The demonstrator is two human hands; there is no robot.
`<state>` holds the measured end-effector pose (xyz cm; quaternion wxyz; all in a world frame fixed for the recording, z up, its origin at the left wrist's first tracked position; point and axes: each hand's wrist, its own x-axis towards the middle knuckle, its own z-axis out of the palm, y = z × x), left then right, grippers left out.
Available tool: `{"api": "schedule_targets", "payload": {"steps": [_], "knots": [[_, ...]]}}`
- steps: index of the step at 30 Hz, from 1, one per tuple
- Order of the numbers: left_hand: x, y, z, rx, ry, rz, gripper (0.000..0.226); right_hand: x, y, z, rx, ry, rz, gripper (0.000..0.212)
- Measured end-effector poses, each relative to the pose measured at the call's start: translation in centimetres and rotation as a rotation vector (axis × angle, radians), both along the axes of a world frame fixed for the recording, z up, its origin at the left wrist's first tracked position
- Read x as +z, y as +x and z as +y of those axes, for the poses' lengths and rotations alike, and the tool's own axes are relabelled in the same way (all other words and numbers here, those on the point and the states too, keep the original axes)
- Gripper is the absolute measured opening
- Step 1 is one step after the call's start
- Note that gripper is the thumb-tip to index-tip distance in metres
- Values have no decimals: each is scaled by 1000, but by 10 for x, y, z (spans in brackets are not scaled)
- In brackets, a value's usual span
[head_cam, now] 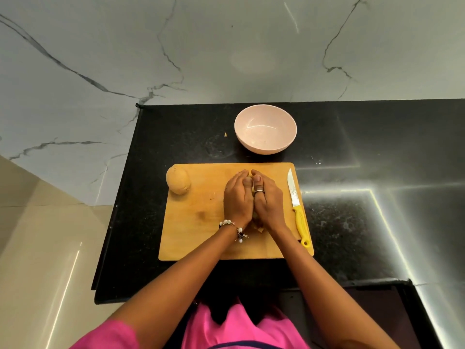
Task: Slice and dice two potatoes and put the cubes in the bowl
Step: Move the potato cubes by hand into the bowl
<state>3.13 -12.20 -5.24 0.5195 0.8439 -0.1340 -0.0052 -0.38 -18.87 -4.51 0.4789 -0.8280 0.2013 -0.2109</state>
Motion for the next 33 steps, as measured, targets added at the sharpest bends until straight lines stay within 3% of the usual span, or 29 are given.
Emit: {"api": "schedule_targets", "payload": {"steps": [6, 11, 16, 20, 27, 33], "knots": [[8, -3, -11, 93, -164, 77, 34, 6, 2, 6, -110, 239, -25, 31], [14, -3, -17, 204, -334, 315, 31, 10, 9, 17, -188, 469, -35, 28], [24, 2, -16, 265, -741, 594, 36, 24, 13, 21, -270, 1042, -155, 34], [24, 5, -10, 331, -927, 751, 38, 31, 11, 21, -281, 1384, -235, 42], [34, 4, -4, 344, -1025, 847, 33, 32, 8, 23, -251, 1456, -356, 47], [48, 2, -2, 323, -1009, 897, 40, 35, 9, 22, -277, 1469, -321, 44]]}}
